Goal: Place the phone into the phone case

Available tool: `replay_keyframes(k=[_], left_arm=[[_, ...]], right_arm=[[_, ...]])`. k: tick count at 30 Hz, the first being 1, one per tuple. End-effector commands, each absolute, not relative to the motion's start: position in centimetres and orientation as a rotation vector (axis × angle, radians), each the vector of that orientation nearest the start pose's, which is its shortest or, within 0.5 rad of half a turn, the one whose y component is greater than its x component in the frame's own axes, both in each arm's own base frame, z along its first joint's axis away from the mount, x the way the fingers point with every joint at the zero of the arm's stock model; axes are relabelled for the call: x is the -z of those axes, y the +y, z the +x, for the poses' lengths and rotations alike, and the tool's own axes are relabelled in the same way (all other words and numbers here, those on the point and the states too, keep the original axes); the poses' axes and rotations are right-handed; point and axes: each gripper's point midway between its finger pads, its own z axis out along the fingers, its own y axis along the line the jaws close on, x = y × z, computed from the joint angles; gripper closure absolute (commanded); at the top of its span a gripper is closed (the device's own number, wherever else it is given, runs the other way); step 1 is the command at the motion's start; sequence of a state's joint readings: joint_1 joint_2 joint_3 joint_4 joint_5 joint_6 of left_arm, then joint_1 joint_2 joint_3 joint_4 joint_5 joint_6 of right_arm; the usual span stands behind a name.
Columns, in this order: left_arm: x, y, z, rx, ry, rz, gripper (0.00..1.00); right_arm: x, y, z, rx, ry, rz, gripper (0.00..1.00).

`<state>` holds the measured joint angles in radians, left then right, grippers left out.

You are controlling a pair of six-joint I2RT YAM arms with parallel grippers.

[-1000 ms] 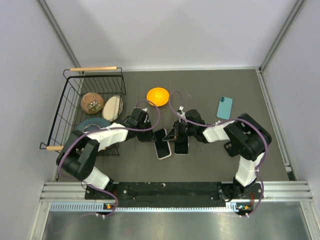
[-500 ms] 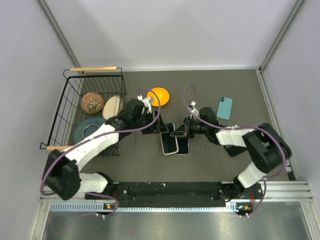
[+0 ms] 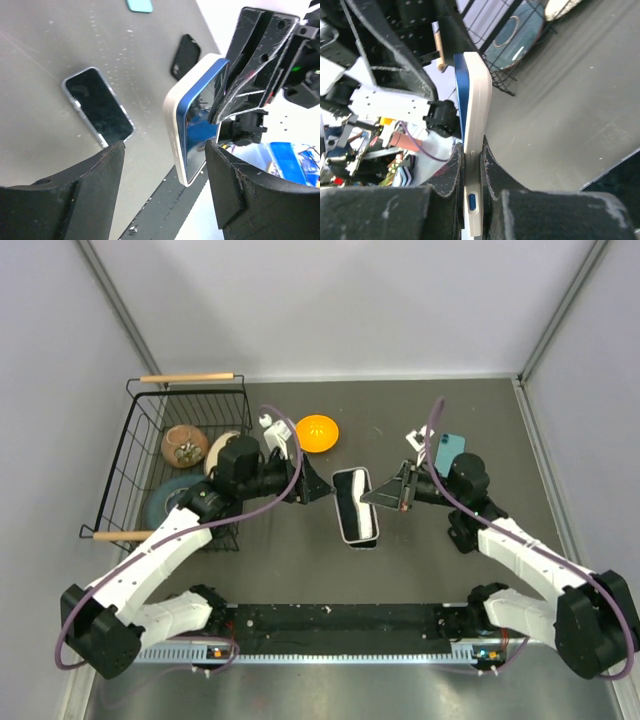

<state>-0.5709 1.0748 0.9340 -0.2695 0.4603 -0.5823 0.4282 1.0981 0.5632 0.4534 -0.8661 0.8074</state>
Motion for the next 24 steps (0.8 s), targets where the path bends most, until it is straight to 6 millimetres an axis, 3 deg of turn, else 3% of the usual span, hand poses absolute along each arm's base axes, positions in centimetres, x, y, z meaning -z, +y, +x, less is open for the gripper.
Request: replay_keyframes(k=[1, 7, 11, 15, 18, 24], left_arm=[[-28.8, -28.0, 21.2, 1.385, 1.925, 0.415, 0.30], [-30.7, -29.1, 19.6, 1.546, 1.778, 0.522, 0.31], [-30.3, -29.6, 19.7, 1.588, 1.781, 0.523, 0.39], [-29.9, -30.0, 19.8, 1.625, 1.792, 0.527, 0.69], [-29.6, -30.1, 19.9, 1.617, 1.795, 0.536, 0.98], [-27.9, -29.6, 21.7, 1.475, 1.878, 0.494, 1.00]], right_arm=[[-27.1, 26.2, 18.3, -1.685, 1.671, -0.543, 1.00], [-27.8, 25.8, 16.7, -1.733, 1.639, -0.572, 1.00], [-27.8, 25.7, 16.4, -1.752, 1.628, -0.569, 1.00], [-27.8, 25.8, 16.3, -1.765, 1.632, -0.569, 1.00], [-27.8, 25.7, 16.3, -1.761, 1.637, -0.565, 1.00], [-27.8, 25.9, 18.1, -1.700, 1.685, -0.493, 0.84]])
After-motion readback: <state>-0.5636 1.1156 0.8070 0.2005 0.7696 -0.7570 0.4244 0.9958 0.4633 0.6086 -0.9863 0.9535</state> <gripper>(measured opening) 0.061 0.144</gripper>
